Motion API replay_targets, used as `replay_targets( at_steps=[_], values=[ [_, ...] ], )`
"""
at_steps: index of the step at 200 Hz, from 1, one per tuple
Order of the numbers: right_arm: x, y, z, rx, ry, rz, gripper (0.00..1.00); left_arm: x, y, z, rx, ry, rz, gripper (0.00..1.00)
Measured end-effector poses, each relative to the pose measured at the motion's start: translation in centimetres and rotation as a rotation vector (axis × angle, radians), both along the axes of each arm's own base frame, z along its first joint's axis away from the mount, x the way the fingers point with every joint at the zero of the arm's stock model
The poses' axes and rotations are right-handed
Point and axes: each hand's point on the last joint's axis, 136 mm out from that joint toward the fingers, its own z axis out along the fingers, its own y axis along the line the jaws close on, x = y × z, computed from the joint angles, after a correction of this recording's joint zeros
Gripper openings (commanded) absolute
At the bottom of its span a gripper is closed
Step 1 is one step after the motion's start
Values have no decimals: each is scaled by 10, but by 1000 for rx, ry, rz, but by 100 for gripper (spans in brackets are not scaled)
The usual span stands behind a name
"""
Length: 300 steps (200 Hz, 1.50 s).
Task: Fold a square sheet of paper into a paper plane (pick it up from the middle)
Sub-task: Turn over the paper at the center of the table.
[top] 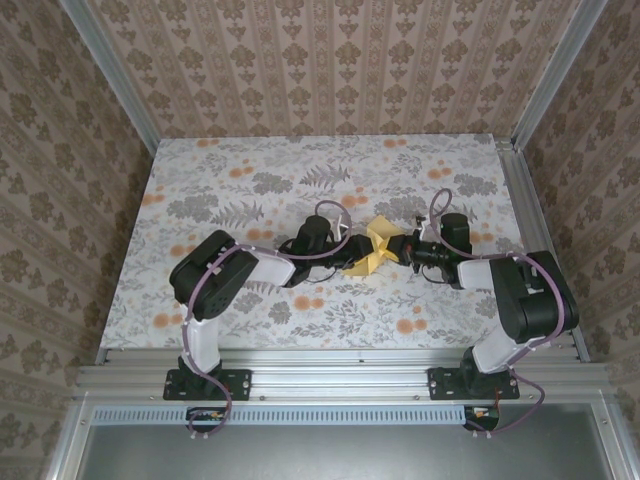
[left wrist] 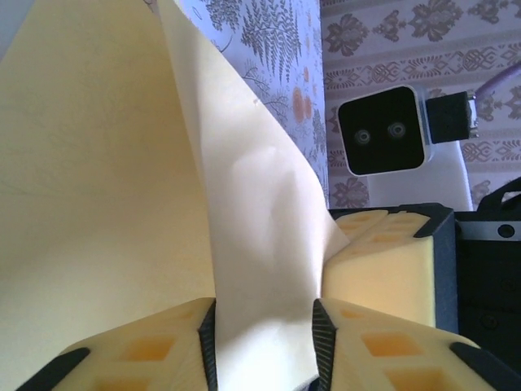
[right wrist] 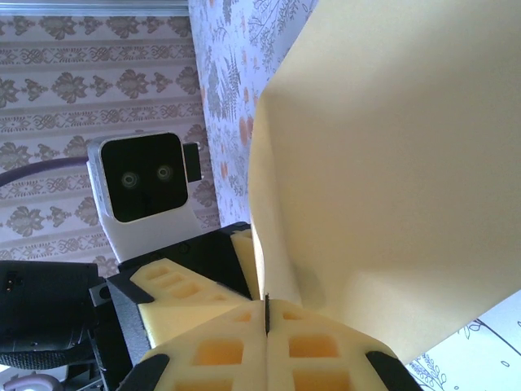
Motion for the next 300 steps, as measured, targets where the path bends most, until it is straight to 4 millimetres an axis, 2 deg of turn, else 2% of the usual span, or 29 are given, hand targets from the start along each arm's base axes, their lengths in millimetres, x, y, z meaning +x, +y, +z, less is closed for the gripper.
replay_targets(
  at_steps=[60,112,148,165,199,230,248,300],
  values=[
    [-3,-3,-10,1,32,-7,1,-1,-1,1,-6,3,-12,19],
    [-4,-6,-13,-8,39,-9,30,1,1,1,-8,9,-9,10],
    [-10,-14,-14,-38,59,-15,56,5,4,2,-10,13,0,9],
    [-14,-17,-12,-52,64,-16,61,6,4,2,-11,12,1,9],
    [-15,-16,-8,-15,85,-38,63,8,1,9,-27,13,1,9],
    [-18,-5,-4,28,119,-38,61,11,-3,18,-54,11,7,10],
    [-17,1,0,54,121,-40,57,12,-3,20,-64,11,9,10],
    [-9,1,4,103,138,-75,35,12,-5,27,-93,11,11,12]
  ],
)
